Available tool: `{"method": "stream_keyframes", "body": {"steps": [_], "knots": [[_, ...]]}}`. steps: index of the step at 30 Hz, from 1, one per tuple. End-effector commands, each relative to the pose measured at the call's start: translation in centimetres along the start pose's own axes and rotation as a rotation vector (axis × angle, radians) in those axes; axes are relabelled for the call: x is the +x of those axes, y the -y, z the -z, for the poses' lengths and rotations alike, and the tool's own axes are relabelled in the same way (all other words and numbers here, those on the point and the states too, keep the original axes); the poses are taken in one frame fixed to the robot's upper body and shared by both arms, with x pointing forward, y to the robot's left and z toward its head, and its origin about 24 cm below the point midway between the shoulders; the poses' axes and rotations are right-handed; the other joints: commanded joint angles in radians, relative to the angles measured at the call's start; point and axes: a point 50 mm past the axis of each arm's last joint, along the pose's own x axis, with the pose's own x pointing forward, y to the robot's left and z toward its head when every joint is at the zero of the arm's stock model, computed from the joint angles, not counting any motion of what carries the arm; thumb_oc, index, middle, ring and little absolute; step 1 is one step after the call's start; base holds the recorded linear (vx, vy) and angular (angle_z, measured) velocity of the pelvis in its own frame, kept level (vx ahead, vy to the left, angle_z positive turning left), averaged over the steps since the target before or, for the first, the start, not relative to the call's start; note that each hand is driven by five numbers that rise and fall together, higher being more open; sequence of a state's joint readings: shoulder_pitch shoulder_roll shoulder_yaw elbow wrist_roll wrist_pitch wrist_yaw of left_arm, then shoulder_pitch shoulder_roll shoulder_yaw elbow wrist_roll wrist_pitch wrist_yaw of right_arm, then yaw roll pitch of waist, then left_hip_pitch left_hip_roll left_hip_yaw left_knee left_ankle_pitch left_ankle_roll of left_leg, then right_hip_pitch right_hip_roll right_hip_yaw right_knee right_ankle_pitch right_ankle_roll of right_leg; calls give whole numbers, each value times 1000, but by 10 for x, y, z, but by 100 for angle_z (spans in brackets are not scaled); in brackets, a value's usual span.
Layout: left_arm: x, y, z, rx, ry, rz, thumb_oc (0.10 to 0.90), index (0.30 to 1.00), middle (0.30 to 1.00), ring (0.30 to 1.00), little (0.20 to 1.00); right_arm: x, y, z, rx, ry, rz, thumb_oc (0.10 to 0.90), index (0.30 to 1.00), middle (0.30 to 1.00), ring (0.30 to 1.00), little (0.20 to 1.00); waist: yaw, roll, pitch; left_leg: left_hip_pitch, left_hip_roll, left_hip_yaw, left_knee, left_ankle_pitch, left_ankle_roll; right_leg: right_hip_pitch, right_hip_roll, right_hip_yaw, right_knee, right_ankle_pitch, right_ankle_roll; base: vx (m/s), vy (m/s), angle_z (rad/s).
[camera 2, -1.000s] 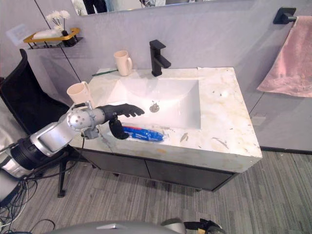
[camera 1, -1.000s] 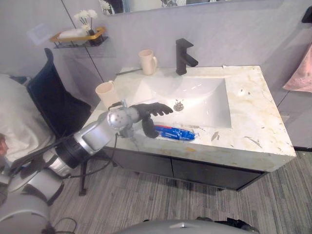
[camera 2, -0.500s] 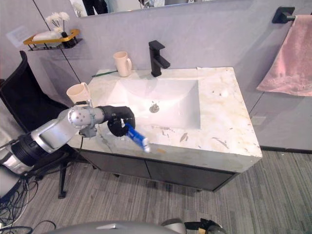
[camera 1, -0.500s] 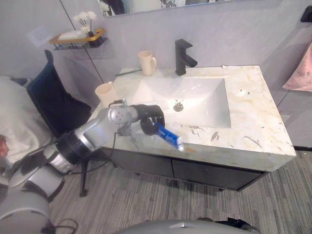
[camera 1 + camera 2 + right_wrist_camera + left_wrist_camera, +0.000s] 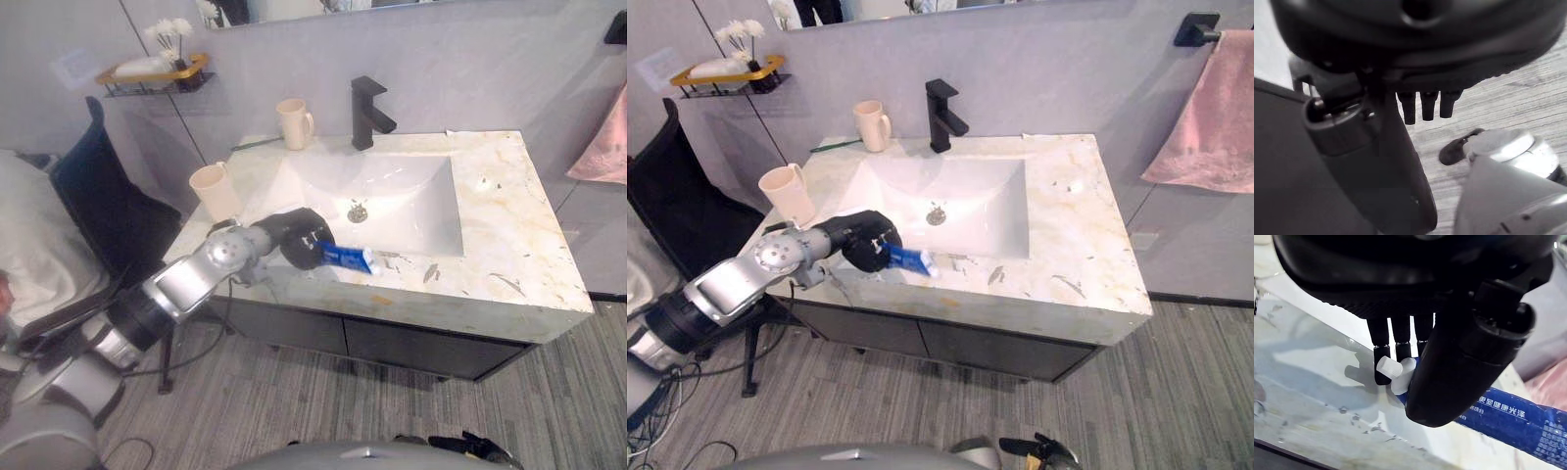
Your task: Organize the bathroom.
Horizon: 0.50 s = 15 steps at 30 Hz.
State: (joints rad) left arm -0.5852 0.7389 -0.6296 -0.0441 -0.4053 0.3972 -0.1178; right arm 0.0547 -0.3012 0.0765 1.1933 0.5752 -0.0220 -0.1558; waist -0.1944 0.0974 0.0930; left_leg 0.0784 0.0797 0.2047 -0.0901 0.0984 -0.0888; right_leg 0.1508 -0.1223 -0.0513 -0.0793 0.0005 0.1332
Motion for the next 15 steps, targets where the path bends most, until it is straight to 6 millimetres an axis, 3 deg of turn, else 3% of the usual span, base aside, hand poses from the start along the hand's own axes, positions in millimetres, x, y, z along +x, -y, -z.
{"method": "stream_keyframes", "body": {"steps": [1,4,8,11,15], "knots": [[-17,-71,-69,-147,399,-353,400,300,300,300,300,-2,22,-36,143,218,160,800,900,900,900,900,7,-27,10,59,-95,-18,66,-168,73,-69,78,-49,39,-2,6,-56,57,-20],[-20,-70,-66,-309,459,-407,400,300,300,300,300,-12,31,-55,259,359,301,800,900,900,900,900,-18,-37,16,60,-95,-6,65,-171,78,-82,78,-34,48,2,10,-55,64,-19],[-19,-66,-65,-495,513,-494,400,300,300,300,300,-43,50,-89,440,636,646,800,900,900,900,900,-68,-45,22,70,-96,18,55,-175,87,-103,81,-5,61,11,21,-40,100,-26],[-19,-59,-67,-587,545,-560,400,300,300,300,300,-86,56,-133,502,948,852,800,900,900,900,900,-107,-38,25,78,-107,30,49,-179,102,-118,82,30,74,17,31,-41,162,-41],[-19,-59,-68,-606,544,-605,400,300,300,300,300,-151,64,-182,571,1360,926,800,900,900,900,900,-136,-34,23,85,-116,35,34,-176,114,-128,83,53,92,11,37,-26,137,-37]]}}
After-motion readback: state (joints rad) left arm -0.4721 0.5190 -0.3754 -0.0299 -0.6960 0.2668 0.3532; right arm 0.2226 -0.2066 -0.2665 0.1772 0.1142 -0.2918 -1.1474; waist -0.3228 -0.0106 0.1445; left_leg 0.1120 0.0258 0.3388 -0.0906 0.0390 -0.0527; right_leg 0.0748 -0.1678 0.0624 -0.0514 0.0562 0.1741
